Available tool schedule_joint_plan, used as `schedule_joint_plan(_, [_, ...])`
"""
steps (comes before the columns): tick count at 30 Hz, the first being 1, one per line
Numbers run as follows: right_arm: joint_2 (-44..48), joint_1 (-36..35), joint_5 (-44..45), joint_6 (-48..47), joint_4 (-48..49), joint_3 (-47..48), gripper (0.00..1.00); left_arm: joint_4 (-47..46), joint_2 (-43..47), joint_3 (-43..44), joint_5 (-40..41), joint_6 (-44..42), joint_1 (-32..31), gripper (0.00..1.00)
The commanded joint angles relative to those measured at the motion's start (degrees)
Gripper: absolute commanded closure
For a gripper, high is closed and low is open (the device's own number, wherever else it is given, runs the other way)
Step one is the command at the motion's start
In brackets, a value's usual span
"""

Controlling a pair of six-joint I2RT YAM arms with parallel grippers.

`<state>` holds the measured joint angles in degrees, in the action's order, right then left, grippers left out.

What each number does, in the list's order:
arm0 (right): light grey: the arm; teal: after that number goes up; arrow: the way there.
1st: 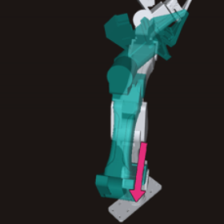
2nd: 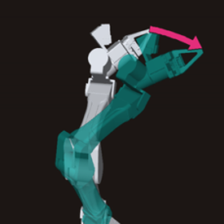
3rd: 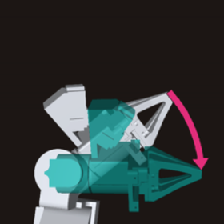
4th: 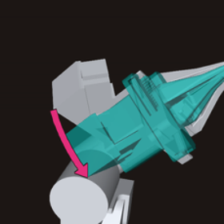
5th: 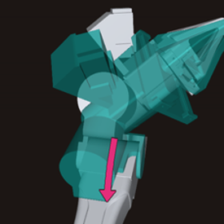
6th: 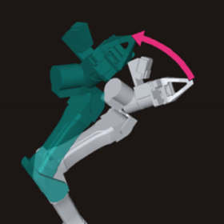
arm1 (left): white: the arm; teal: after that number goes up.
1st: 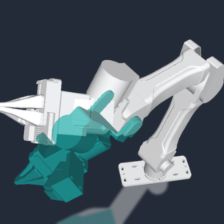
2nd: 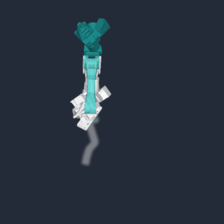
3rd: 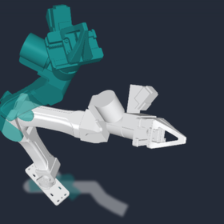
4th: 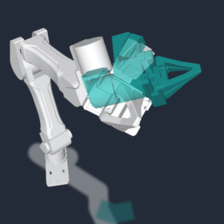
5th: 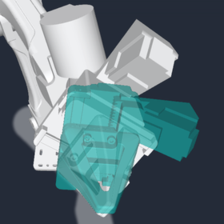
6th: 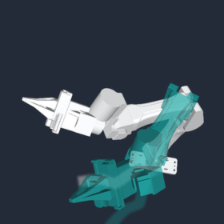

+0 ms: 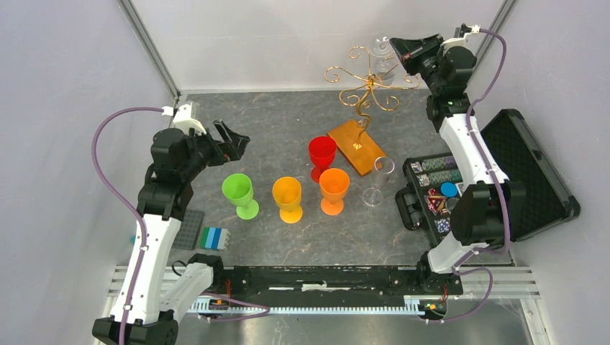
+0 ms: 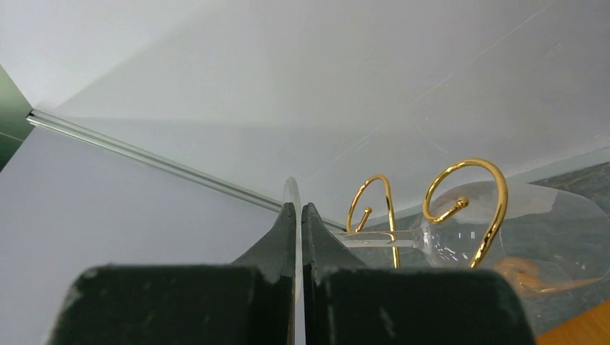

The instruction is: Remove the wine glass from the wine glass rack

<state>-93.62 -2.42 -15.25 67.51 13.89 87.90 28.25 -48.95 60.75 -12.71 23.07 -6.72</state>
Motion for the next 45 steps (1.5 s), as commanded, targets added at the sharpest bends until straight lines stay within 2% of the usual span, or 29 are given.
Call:
schedule_joint_plan(1, [-1.81,-0.02,-2.49,3.79,9.62,1.16,1.00,-0.39,0.76,0.07,0.58,-2.38,0.38,0.00])
schedule_joint_plan(5, [-4.46,-0.32,-3.22,5.59,13.09,1.99,1.00,-0.39,0.74,0.16,0.60,-2.44,0.39,0.00])
schedule_joint_plan(15, [-10.05,-0.40,-0.39,1.80,16.04,8.76,1.00,-0.22,0.97,0.46,0.64,-2.55,0.34,0.00])
schedule_joint_plan(26, [-9.47,1.61,4.44,-3.76,13.17,12.77,1.00,0.67,1.84,0.95,1.37,-3.60,0.39,0.00])
schedule_joint_plan(33, [-2.82,4.23,7.57,-10.14,7.99,10.36,1.00,0.67,2.28,1.28,0.48,-3.98,0.36,0.00])
schedule_joint_plan(40, [9.17,5.53,10.65,-14.81,1.85,1.87,1.00,0.58,3.22,1.83,-2.07,-5.87,0.37,0.00])
schedule_joint_plan(45, [18.54,5.71,11.91,-15.33,-5.73,-4.92,1.00,-2.07,4.03,1.93,-8.84,-5.79,0.39,0.00])
